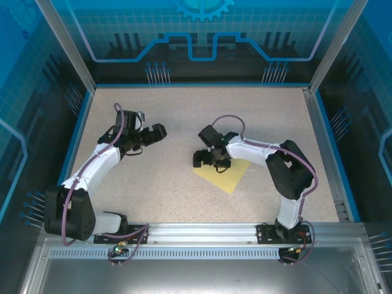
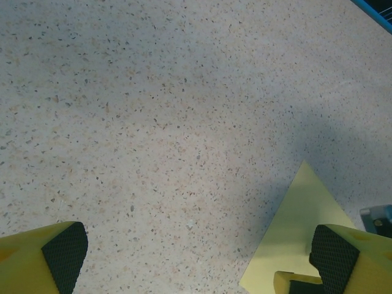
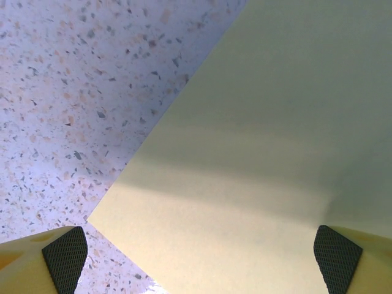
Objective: Fold a paper plane with a square sheet of paper (pick it up from the middle)
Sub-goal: Move the square sheet of paper to the center of the table.
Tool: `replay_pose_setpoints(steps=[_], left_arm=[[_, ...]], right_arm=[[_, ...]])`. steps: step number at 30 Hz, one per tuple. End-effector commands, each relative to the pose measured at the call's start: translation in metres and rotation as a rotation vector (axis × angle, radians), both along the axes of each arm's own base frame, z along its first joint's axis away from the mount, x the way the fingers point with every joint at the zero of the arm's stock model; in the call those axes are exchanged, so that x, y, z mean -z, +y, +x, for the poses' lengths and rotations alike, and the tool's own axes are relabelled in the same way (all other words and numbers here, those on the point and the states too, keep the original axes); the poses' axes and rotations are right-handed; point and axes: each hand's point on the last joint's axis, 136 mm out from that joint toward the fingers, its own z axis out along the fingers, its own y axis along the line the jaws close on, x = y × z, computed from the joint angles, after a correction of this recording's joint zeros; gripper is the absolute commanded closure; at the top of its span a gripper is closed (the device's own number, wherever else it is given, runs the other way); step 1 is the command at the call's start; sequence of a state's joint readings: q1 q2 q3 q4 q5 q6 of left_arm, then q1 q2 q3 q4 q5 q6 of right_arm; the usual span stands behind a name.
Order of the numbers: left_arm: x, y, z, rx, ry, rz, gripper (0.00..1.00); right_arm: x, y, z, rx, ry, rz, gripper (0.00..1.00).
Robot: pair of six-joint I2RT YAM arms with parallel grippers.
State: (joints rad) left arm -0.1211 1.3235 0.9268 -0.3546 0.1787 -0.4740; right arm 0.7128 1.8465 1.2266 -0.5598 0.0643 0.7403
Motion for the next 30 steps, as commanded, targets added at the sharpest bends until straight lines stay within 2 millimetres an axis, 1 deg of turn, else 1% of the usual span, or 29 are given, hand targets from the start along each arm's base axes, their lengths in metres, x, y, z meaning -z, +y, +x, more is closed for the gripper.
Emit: replay_pose_setpoints(steps=[1, 2, 4, 6, 11, 15, 20, 22, 23, 25, 27, 28, 30], left_arm=[[-0.012, -0.006, 0.003, 0.002, -0.02, -0.033, 0.02], [-0.01, -0.006, 0.002, 0.0, -0.016, -0.036, 0.02], [-0.007, -0.007, 0.0, -0.004, -0.011, -0.048, 0.01], [-0.001, -0.008, -0.003, -0.005, -0.001, -0.057, 0.02], [0.008, -0.01, -0.006, -0.01, 0.026, -0.073, 0.02], [0.013, -0.015, -0.013, 0.003, 0.045, -0.08, 0.02], [0.026, -0.021, -0.027, -0.003, 0.102, -0.102, 0.02], [0.03, -0.028, -0.033, 0.0, 0.12, -0.128, 0.01], [0.033, -0.032, -0.037, 0.003, 0.134, -0.143, 0.01], [0.037, -0.042, -0.044, 0.014, 0.151, -0.169, 0.02], [0.042, -0.05, -0.051, 0.021, 0.17, -0.182, 0.02], [0.044, -0.054, -0.054, 0.02, 0.178, -0.192, 0.04], [0.047, -0.066, -0.058, 0.037, 0.186, -0.216, 0.08]], right_arm=[[-0.042, -0.021, 0.009, -0.084, -0.083, -0.082, 0.01], [-0.043, -0.033, 0.012, -0.111, -0.078, -0.11, 0.0], [-0.033, -0.058, 0.01, -0.107, -0.035, -0.154, 0.01], [-0.023, -0.068, 0.003, -0.106, 0.01, -0.135, 0.01], [-0.015, -0.073, -0.012, -0.033, 0.041, -0.063, 0.01], [0.006, -0.088, -0.031, 0.022, 0.103, -0.059, 0.01], [0.015, -0.095, -0.059, 0.078, 0.156, -0.041, 0.0], [0.015, -0.09, -0.068, 0.101, 0.167, -0.015, 0.0], [0.021, -0.091, -0.08, 0.116, 0.194, -0.012, 0.01], [0.022, -0.079, -0.09, 0.128, 0.207, 0.027, 0.01], [0.019, -0.057, -0.097, 0.111, 0.203, 0.088, 0.01], [0.015, -0.045, -0.098, 0.097, 0.197, 0.119, 0.0], [0.005, -0.03, -0.097, 0.078, 0.175, 0.147, 0.01]])
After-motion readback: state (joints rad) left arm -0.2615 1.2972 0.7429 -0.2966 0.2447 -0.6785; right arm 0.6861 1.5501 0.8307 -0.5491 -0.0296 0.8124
